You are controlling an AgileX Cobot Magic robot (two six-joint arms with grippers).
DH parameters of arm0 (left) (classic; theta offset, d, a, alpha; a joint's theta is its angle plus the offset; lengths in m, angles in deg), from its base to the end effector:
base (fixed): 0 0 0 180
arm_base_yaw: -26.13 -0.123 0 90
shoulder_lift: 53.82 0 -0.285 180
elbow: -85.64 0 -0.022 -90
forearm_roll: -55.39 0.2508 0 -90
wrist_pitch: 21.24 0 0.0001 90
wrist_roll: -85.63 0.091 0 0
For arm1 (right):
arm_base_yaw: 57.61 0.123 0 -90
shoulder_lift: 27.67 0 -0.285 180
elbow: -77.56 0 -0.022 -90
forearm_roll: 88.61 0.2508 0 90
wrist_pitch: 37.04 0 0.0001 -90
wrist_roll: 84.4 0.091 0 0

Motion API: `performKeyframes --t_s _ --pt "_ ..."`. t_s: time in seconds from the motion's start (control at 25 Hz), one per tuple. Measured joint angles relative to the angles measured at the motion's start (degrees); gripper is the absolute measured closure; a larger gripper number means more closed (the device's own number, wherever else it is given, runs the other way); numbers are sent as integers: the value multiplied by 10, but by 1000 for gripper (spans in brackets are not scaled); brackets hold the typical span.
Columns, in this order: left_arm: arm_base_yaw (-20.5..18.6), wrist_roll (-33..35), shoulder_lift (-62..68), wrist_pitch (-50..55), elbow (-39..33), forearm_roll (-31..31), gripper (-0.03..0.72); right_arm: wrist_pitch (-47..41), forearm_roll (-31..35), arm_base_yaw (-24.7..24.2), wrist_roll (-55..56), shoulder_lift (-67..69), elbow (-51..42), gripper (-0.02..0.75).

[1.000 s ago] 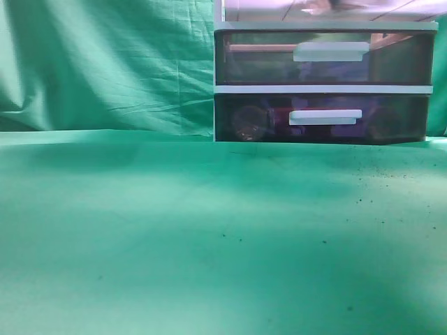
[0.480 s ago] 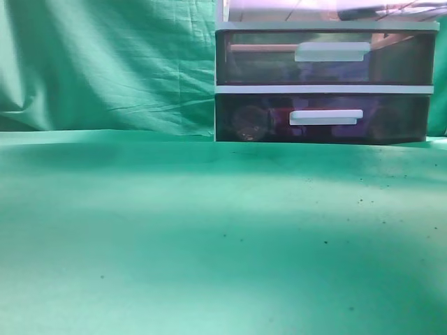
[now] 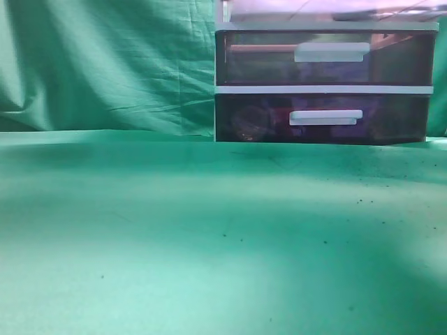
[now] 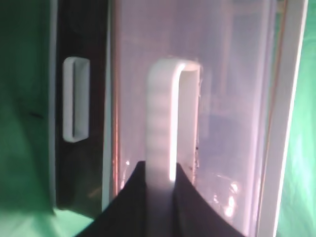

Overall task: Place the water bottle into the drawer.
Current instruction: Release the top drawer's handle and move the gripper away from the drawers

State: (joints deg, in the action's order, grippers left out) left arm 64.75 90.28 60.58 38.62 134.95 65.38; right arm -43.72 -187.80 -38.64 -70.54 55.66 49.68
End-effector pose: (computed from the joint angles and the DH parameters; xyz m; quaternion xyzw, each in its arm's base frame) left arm 0.3288 -0.2452 0.4570 0.3294 0.8197 -0.0513 0.4657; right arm 0.2810 0.0854 0.3047 -0.6264 0.5279 -0.3525 0.4524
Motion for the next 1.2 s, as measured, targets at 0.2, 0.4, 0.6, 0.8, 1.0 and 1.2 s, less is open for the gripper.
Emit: performKeyframes --t_s 0.2,0.4,0.6,0.8,1.0,1.2 --pt "0 -9 -74 28 0 -6 688 12 -8 0 49 48 58 658" --pt "0 -13 -155 44 -52 -6 688 -1 -11 0 54 112 118 658" --pt "0 -14 -271 32 -192 -13 688 -20 -7 0 44 171 178 658" --pt "0 -16 -383 -10 -347 -34 688 -34 -5 -1 43 222 237 658" --pt "0 -21 -476 -34 -440 -35 688 -35 -4 -1 42 254 276 658" --pt "0 -37 -517 -42 -462 -35 688 -35 -3 -1 45 256 280 658"
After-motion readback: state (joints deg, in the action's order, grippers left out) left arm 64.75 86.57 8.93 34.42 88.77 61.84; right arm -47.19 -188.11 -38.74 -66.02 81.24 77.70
